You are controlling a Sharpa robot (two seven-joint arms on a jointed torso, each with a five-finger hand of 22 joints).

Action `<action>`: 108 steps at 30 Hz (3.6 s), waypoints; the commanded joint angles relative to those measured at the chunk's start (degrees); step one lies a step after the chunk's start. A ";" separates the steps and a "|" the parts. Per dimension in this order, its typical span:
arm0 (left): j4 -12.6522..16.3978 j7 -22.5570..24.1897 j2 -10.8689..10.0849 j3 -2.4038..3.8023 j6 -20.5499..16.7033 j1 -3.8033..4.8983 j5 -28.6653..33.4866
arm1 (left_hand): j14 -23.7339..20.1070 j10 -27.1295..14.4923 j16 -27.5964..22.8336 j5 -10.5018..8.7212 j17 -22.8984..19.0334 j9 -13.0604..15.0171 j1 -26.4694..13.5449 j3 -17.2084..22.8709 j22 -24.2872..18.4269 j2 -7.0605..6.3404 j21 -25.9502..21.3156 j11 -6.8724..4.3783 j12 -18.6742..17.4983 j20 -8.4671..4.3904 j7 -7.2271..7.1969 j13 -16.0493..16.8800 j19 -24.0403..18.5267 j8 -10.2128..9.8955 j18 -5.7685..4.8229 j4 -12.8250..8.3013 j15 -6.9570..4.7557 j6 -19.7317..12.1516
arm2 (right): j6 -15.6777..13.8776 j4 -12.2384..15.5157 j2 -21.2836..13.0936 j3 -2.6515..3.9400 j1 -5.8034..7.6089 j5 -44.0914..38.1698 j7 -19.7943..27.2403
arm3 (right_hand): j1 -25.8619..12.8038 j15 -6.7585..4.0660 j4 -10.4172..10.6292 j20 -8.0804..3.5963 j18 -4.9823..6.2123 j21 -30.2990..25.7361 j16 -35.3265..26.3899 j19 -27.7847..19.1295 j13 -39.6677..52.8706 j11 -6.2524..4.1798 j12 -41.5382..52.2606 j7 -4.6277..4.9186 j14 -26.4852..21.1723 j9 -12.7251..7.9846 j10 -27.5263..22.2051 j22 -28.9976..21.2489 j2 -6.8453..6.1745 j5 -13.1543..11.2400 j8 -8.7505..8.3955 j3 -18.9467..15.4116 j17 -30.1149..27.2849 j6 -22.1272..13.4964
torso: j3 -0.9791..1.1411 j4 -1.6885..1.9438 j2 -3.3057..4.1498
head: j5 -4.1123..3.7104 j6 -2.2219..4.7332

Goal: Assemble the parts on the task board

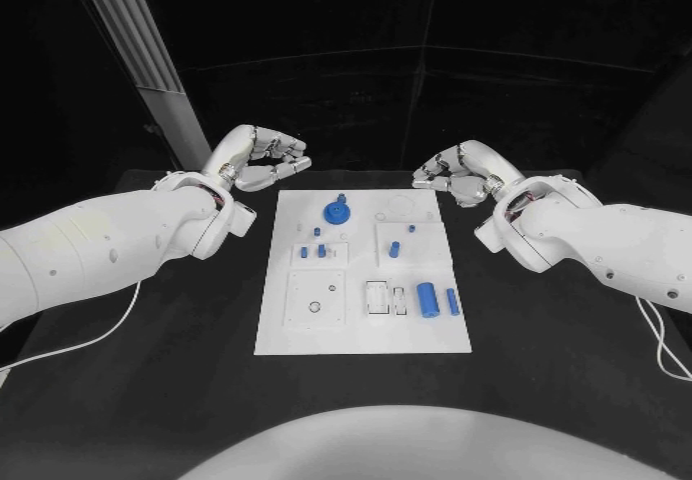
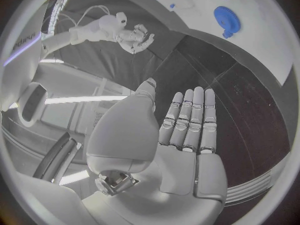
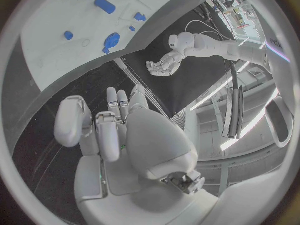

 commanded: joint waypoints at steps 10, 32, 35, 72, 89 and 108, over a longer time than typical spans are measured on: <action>0.80 17.07 2.38 0.01 8.14 -0.74 22.09 | -11.65 -9.97 -3.55 -0.96 -10.57 -0.09 -5.16 -3.70 -9.03 2.77 -11.49 2.51 3.78 3.49 2.27 0.23 -7.95 0.99 -0.37 0.55 3.32 -6.72 | 3.35 -2.09 1.28 -0.05 -0.53 -24.81 -10.14 | 3.07 -0.24 0.40 -0.32 0.72 -1.53 0.09 -0.07 -8.11 -0.79 -5.17 -0.88 4.63 -0.39 5.15 5.43 -1.63 -0.51 -3.02 0.39 8.78 0.57 | 0.03 -0.06 -0.03 | -4.00 -0.01; 1.11 18.76 2.00 0.01 8.54 -1.04 22.42 | -15.92 -14.92 0.34 -1.25 -14.08 0.33 -5.42 -3.64 -11.74 3.40 -14.12 3.11 9.17 3.54 2.80 0.82 -8.59 5.11 -0.87 0.55 4.04 -10.29 | 14.12 -5.27 5.58 -0.06 -2.84 -36.89 -16.62 | 3.67 -0.65 1.11 -0.76 1.01 -3.33 -0.24 -0.54 -12.06 -1.25 -8.38 -1.46 4.43 -0.45 6.55 4.47 -2.71 -0.51 -5.45 -0.05 8.02 -0.87 | -0.02 0.17 -0.01 | -2.92 -0.01; 1.13 18.65 1.92 0.01 8.54 -1.04 22.42 | -15.99 -15.08 0.67 -1.25 -14.32 0.36 -5.31 -3.66 -11.85 3.49 -14.16 3.10 9.60 3.55 2.79 0.85 -8.51 5.46 -0.94 0.53 4.03 -10.41 | 14.70 -5.41 5.83 -0.06 -3.01 -38.06 -17.82 | 3.65 -0.73 1.14 -0.82 1.03 -3.50 -0.31 -0.56 -12.48 -1.29 -8.80 -1.52 4.40 -0.44 6.36 4.37 -2.87 -0.50 -5.71 -0.13 7.87 -1.04 | -0.02 0.12 0.01 | -2.86 -0.01; 0.94 17.09 1.65 0.01 8.23 -1.04 22.44 | -16.05 -16.35 3.75 0.02 -16.97 0.43 -3.18 -3.97 -12.71 4.49 -14.20 2.97 13.50 3.51 2.69 0.85 -7.71 8.67 -0.95 0.47 3.90 -11.73 | 16.90 -7.88 8.66 -0.04 -3.25 -41.83 -23.15 | 4.66 -2.09 1.29 -2.01 1.33 -5.29 -0.45 -0.61 -15.88 -2.44 -10.26 -2.63 4.42 -0.19 10.92 3.34 -2.27 -0.50 -6.83 0.65 7.42 0.09 | 0.03 0.12 0.04 | -2.17 -0.01; 0.57 16.60 1.66 0.00 7.97 -1.04 22.44 | -16.14 -16.63 4.28 0.30 -17.55 0.42 -2.72 -4.06 -12.85 4.91 -14.19 2.96 14.19 3.51 2.67 0.79 -7.58 9.27 -0.93 0.47 3.88 -12.01 | 17.49 -8.61 9.55 -0.04 -3.25 -41.83 -22.69 | 5.33 -3.84 1.65 -3.48 1.48 -6.06 -0.46 -0.62 -17.45 -3.68 -11.38 -4.44 4.44 0.27 14.19 2.96 -0.69 -0.50 -5.55 1.22 7.36 4.23 | 0.00 0.05 0.04 | -1.99 -0.01; 0.44 16.31 1.72 0.00 7.88 -1.04 22.44 | -16.15 -16.88 4.72 0.42 -18.00 0.40 -2.47 -4.19 -12.96 5.27 -14.19 2.96 14.69 3.51 2.67 0.72 -7.54 9.73 -0.93 0.47 3.87 -12.22 | 18.26 -9.63 10.30 -0.04 -3.25 -41.83 -22.73 | 5.25 -4.21 1.68 -4.00 1.64 -7.27 -0.72 -0.99 -17.57 -3.88 -12.13 -4.45 4.34 0.10 14.93 2.39 -0.93 -0.50 -5.85 0.87 6.90 4.58 | -0.01 0.09 0.01 | -1.73 -0.01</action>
